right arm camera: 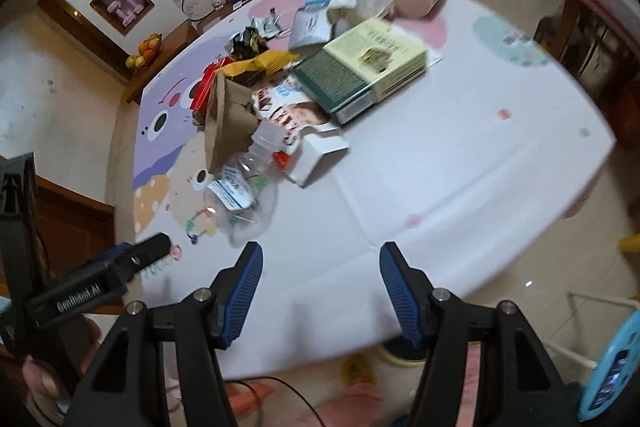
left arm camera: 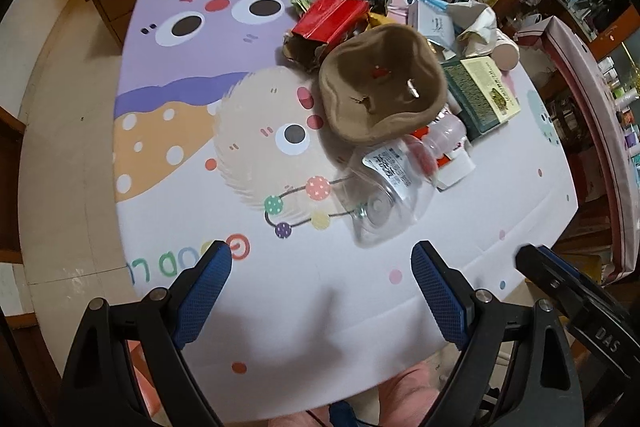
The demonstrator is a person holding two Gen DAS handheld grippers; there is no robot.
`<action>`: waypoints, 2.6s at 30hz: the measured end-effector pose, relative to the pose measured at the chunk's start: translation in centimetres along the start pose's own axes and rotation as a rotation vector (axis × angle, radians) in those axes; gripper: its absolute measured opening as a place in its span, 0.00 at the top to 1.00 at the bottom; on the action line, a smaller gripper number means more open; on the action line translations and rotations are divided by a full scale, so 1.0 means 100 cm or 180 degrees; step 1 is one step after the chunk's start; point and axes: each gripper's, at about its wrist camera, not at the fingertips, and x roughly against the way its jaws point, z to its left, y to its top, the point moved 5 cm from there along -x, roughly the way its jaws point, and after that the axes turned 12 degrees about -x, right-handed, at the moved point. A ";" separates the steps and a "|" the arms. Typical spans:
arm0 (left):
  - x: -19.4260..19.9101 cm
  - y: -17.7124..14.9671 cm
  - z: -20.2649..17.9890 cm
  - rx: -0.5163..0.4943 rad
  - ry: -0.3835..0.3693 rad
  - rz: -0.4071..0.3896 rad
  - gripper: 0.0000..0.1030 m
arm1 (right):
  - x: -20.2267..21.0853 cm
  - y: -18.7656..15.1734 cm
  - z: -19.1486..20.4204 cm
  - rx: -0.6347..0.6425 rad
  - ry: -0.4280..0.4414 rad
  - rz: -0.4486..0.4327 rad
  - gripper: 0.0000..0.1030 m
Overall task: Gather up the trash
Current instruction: 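Grasp the clear plastic bottle with the right gripper while the left gripper grasps the brown paper cup holder, then carry the bottle and cup holder with both grippers over the black trash bin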
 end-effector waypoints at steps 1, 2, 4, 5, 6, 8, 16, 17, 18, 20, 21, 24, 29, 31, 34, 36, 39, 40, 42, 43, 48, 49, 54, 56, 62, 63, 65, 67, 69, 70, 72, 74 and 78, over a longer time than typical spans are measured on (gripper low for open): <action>-0.005 0.003 0.002 0.0002 -0.0010 0.0008 0.13 | -0.010 0.002 0.005 0.0003 0.0046 0.0038 0.41; -0.009 0.004 0.004 0.0012 -0.0004 0.0017 0.13 | -0.016 0.004 0.008 0.0009 0.0074 0.0058 0.41; -0.014 0.006 0.008 0.0051 -0.0007 0.0044 0.13 | -0.034 0.008 0.016 0.0015 0.0122 0.0109 0.41; -0.015 0.006 0.010 0.0069 -0.0016 0.0044 0.13 | -0.041 0.010 0.018 0.0010 0.0144 0.0136 0.41; -0.016 0.007 0.013 0.0095 -0.0034 0.0036 0.13 | -0.049 0.012 0.021 -0.0003 0.0179 0.0168 0.41; -0.015 0.007 0.016 0.0114 -0.0059 0.0016 0.13 | -0.060 0.015 0.025 -0.0029 0.0225 0.0191 0.42; -0.020 0.007 0.028 0.0047 -0.0006 0.0021 0.13 | -0.091 0.028 0.036 -0.0152 0.0392 0.0156 0.47; -0.020 0.007 0.029 0.0046 -0.0010 0.0019 0.13 | -0.093 0.028 0.037 -0.0185 0.0415 0.0176 0.47; -0.019 0.007 0.030 0.0041 -0.0019 0.0015 0.13 | -0.094 0.029 0.038 -0.0217 0.0451 0.0148 0.47; -0.018 0.006 0.031 0.0027 -0.0020 0.0005 0.13 | -0.096 0.029 0.042 -0.0223 0.0498 0.0129 0.47; -0.018 0.006 0.031 0.0021 -0.0014 0.0002 0.13 | -0.097 0.028 0.045 -0.0198 0.0494 0.0118 0.47; -0.016 0.004 0.032 0.0010 -0.0019 -0.0010 0.13 | -0.100 0.025 0.053 -0.0099 0.0520 0.0096 0.48; -0.013 0.003 0.031 -0.0029 -0.0029 -0.0025 0.13 | -0.102 0.015 0.058 0.0034 0.0601 0.0179 0.74; -0.010 0.005 0.029 -0.0062 -0.0030 -0.0045 0.13 | -0.095 0.011 0.057 0.0069 0.0623 0.0174 0.75; -0.007 0.013 0.020 -0.0154 -0.0046 -0.0097 0.13 | -0.078 0.006 0.047 0.0104 0.0578 0.0143 0.76; -0.006 0.019 0.012 -0.0218 -0.0050 -0.0124 0.13 | -0.066 0.007 0.038 0.0115 0.0542 0.0106 0.76; -0.009 0.031 0.000 -0.0288 -0.0049 -0.0147 0.13 | -0.048 0.015 0.023 0.0077 0.0467 -0.0020 0.76; -0.010 0.034 -0.004 -0.0298 -0.0049 -0.0153 0.13 | -0.044 0.019 0.019 0.0072 0.0436 -0.0069 0.76; -0.013 0.044 -0.012 -0.0331 -0.0019 -0.0171 0.13 | -0.033 0.027 0.009 0.0048 0.0375 -0.0196 0.76; -0.015 0.050 -0.016 -0.0350 0.0015 -0.0183 0.13 | -0.028 0.031 0.004 0.0031 0.0352 -0.0252 0.76; -0.028 0.076 -0.026 -0.0352 0.0136 -0.0218 0.13 | -0.013 0.045 -0.015 -0.0071 0.0302 -0.0404 0.76; -0.030 0.082 -0.028 -0.0339 0.0165 -0.0228 0.13 | -0.012 0.046 -0.019 -0.0076 0.0295 -0.0412 0.76; -0.046 0.098 -0.034 -0.0278 0.0185 -0.0206 0.52 | -0.009 0.042 -0.025 -0.0062 0.0262 -0.0408 0.76; -0.051 0.098 -0.036 -0.0202 0.0024 -0.0175 0.79 | -0.008 0.040 -0.026 -0.0061 0.0255 -0.0400 0.77; -0.036 0.086 -0.040 -0.0168 -0.0042 -0.0294 0.94 | 0.014 0.027 -0.028 -0.0050 0.0267 -0.0460 0.77; -0.031 0.082 -0.040 -0.0173 -0.0077 -0.0317 0.94 | 0.019 0.025 -0.029 -0.0054 0.0270 -0.0477 0.77; -0.017 0.071 -0.043 -0.0194 -0.0190 -0.0381 0.94 | 0.029 0.019 -0.030 -0.0072 0.0287 -0.0515 0.77; -0.001 0.058 -0.047 -0.0239 -0.0314 -0.0436 0.94 | 0.037 0.012 -0.031 -0.0094 0.0300 -0.0547 0.77; 0.015 0.045 -0.051 -0.0300 -0.0422 -0.0490 0.94 | 0.046 0.004 -0.032 -0.0120 0.0310 -0.0576 0.77; 0.022 0.038 -0.054 -0.0328 -0.0477 -0.0516 0.94 | 0.051 -0.003 -0.034 -0.0142 0.0313 -0.0589 0.77; 0.038 0.022 -0.060 -0.0392 -0.0614 -0.0579 0.94 | 0.057 -0.014 -0.037 -0.0180 0.0317 -0.0592 0.77; 0.052 0.005 -0.068 -0.0467 -0.0725 -0.0632 0.94 | 0.063 -0.028 -0.042 -0.0229 0.0304 -0.0579 0.77; 0.068 -0.028 -0.085 -0.0608 -0.0850 -0.0713 0.94 | 0.066 -0.055 -0.055 -0.0271 0.0222 -0.0498 0.77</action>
